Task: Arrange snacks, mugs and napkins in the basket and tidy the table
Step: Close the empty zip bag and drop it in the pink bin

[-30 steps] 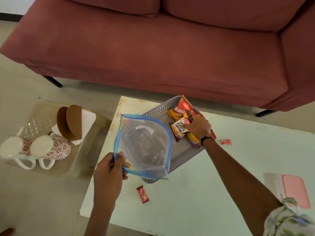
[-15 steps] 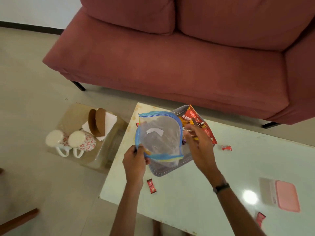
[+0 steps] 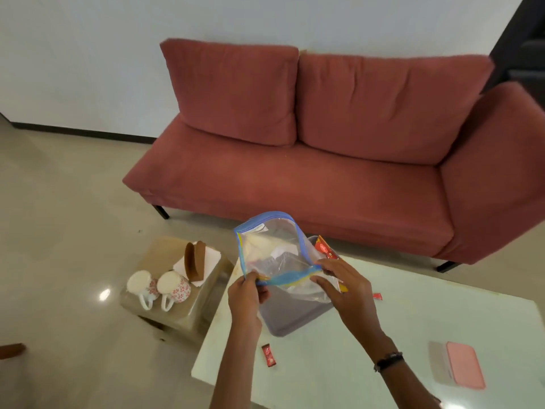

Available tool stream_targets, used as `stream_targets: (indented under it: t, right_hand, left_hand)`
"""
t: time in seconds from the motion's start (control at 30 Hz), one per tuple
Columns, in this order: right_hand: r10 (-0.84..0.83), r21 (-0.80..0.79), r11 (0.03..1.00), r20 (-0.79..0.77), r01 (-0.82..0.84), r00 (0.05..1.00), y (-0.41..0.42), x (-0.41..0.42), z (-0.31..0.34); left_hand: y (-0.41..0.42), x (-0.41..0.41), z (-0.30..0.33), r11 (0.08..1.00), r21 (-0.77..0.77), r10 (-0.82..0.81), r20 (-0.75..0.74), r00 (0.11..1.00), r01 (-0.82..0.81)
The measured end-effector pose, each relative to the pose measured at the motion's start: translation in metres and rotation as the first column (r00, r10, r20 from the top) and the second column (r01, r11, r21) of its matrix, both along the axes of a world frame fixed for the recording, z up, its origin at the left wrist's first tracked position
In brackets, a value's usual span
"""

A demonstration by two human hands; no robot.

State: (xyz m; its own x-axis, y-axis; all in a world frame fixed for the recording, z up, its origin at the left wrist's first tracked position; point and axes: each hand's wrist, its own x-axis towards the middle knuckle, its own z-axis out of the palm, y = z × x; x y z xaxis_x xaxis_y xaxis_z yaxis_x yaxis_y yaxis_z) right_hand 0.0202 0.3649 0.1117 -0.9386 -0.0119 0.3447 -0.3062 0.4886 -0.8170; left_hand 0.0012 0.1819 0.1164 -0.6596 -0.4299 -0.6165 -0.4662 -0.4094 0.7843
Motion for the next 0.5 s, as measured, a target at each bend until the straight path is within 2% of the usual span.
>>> stream_targets:
  t: [0.1, 0.2, 0.27, 0.33, 0.43, 0.5]
  right_hand:
    - [-0.031, 0.001, 1.0, -0.037, 0.031, 0.999, -0.001, 0.0, 0.023]
    - [0.013, -0.104, 0.994, -0.012, -0.014, 1.0, -0.001, -0.003, 0.054]
    - [0.051, -0.19, 0.981, 0.045, -0.042, 0.998, 0.003, -0.007, 0.079]
    - [0.075, -0.282, 0.958, 0.098, -0.045, 0.992, 0.005, -0.009, 0.1]
    - [0.067, -0.435, 0.9, 0.138, 0.0, 0.988, 0.007, -0.014, 0.117]
    - [0.047, -0.512, 0.858, 0.159, 0.042, 0.986, 0.006, -0.015, 0.123]
  left_hand:
    - [-0.007, 0.015, 0.027, 0.993, 0.094, -0.06, -0.067, 0.996, 0.067]
    - [-0.022, 0.029, 0.045, 0.992, 0.107, -0.05, -0.178, 0.983, 0.069]
    - [-0.036, 0.034, 0.05, 1.0, 0.016, 0.008, -0.29, 0.957, -0.003]
    - [-0.049, 0.038, 0.054, 0.997, -0.073, -0.019, -0.383, 0.924, -0.009]
    - [-0.056, 0.041, 0.057, 0.984, -0.164, -0.147, -0.491, 0.859, 0.075]
    - [-0.054, 0.04, 0.065, 0.982, -0.148, -0.177, -0.546, 0.819, 0.114]
